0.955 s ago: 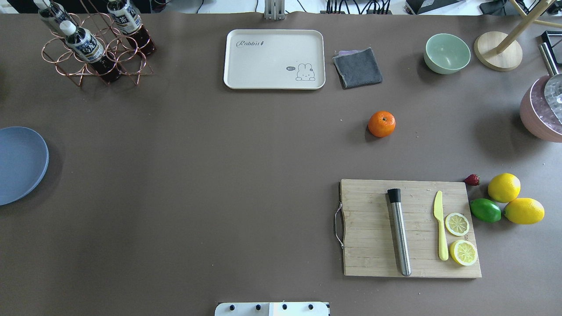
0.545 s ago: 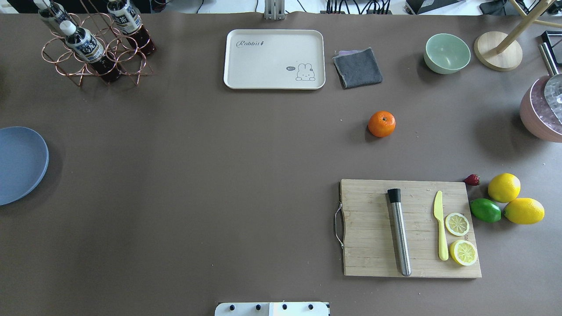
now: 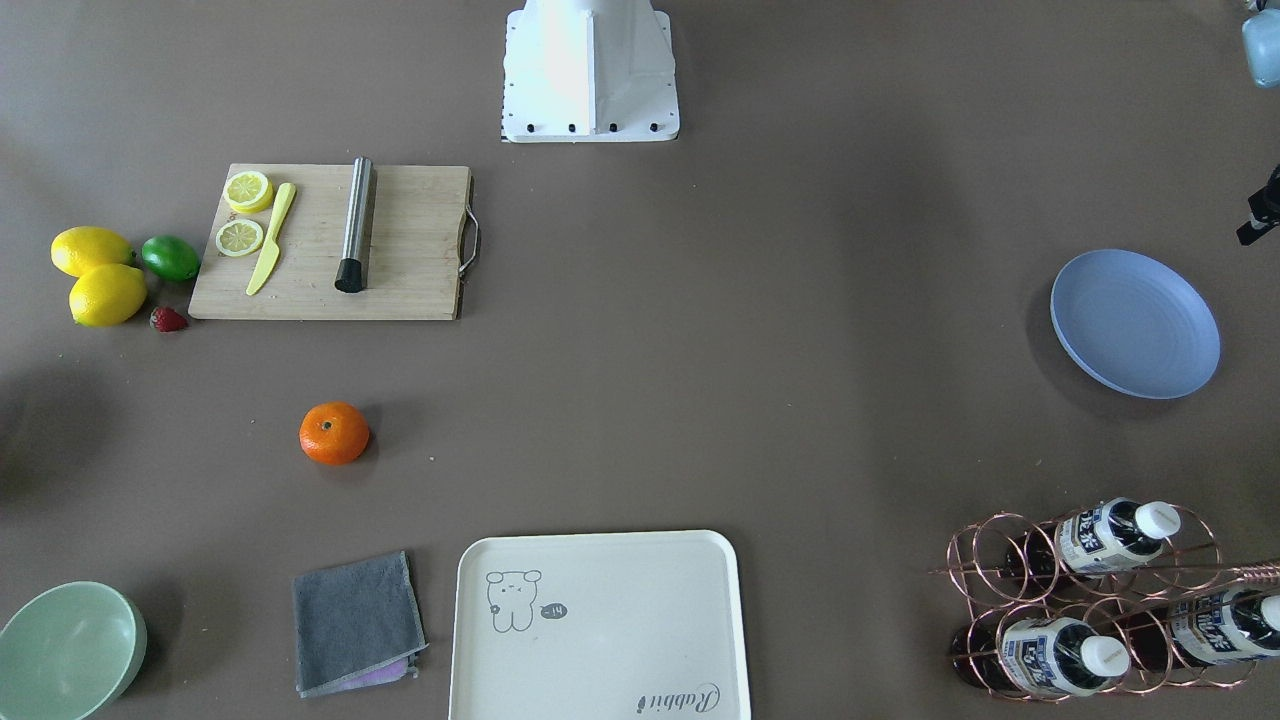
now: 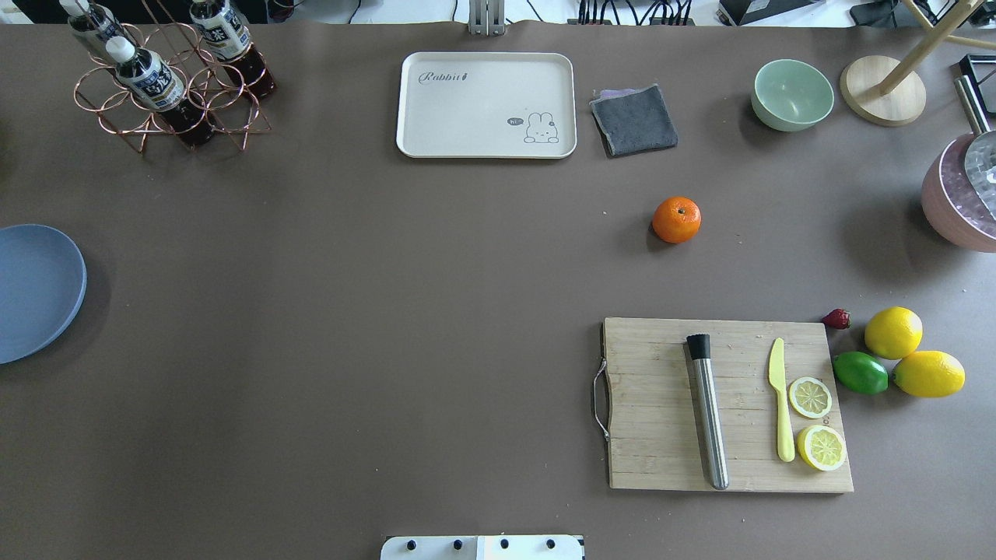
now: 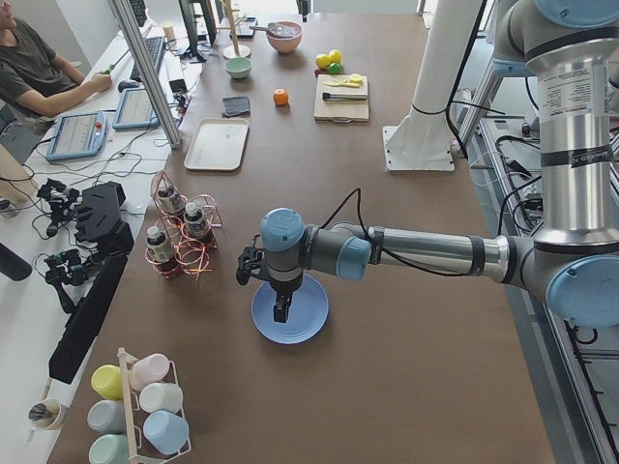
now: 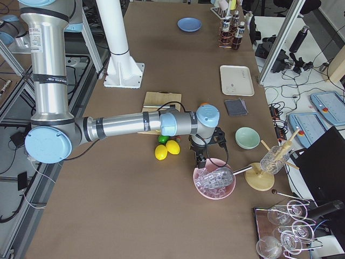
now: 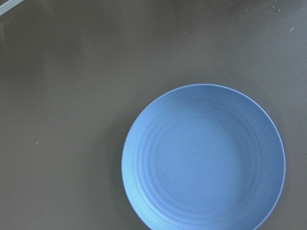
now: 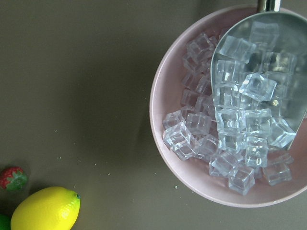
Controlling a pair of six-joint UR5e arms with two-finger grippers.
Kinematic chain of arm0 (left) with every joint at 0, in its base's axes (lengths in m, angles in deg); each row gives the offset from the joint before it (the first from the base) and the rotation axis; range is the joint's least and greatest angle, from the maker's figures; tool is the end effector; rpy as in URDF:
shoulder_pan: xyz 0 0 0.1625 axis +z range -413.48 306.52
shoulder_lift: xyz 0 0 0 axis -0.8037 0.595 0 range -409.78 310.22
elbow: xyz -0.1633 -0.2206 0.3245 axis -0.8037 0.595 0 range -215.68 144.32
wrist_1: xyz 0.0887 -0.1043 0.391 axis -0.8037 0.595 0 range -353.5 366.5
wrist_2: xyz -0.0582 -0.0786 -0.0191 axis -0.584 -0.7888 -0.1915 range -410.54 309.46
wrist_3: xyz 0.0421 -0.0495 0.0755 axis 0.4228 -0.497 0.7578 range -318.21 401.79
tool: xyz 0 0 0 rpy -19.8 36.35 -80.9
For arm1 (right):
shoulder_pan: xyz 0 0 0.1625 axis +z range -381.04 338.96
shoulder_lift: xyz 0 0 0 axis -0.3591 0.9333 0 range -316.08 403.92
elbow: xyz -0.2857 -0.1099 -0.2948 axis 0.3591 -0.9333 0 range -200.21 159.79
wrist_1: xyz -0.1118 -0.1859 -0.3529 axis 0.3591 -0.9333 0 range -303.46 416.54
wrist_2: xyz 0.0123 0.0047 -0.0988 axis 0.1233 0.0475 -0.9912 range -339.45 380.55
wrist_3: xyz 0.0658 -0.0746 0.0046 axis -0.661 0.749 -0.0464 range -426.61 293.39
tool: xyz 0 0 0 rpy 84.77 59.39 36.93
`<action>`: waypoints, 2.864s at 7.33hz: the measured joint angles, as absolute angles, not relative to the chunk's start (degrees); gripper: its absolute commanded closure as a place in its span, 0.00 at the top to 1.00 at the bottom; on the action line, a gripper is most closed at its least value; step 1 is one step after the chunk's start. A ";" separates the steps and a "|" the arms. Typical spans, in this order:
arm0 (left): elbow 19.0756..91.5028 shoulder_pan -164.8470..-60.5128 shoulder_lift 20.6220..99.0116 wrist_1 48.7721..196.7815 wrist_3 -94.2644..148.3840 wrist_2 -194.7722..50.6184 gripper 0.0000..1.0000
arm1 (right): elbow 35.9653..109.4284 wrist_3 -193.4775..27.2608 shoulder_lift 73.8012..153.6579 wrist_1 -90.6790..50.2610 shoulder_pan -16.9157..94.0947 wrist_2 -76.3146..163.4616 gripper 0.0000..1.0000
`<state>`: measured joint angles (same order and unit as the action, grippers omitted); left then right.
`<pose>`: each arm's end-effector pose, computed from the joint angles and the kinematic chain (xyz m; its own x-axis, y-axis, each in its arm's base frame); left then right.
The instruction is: Pick orange to plate
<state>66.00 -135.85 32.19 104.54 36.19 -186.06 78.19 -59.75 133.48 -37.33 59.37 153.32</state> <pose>-0.0028 -0.4481 0.6066 0.6847 0.1405 -0.7152 -0.0635 0.9890 0.1335 -0.0179 -0.5005 0.5913 0.6891 -0.2964 0.6613 0.2502 0.9537 0.1668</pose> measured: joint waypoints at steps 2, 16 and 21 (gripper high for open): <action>65.61 -135.85 32.41 104.25 36.06 -189.98 0.97 | 78.09 -59.89 133.43 -37.33 58.96 153.27 1.00; 65.05 -136.44 29.43 109.80 36.36 -187.38 0.98 | 78.02 -60.03 133.23 -37.33 57.04 153.49 1.00; 51.07 -136.11 33.56 120.00 36.16 -184.47 0.97 | 78.02 -60.02 133.09 -37.31 55.69 153.60 1.00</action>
<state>51.07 -136.11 33.56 120.00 36.16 -184.47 78.02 -60.02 133.09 -37.31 55.69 153.60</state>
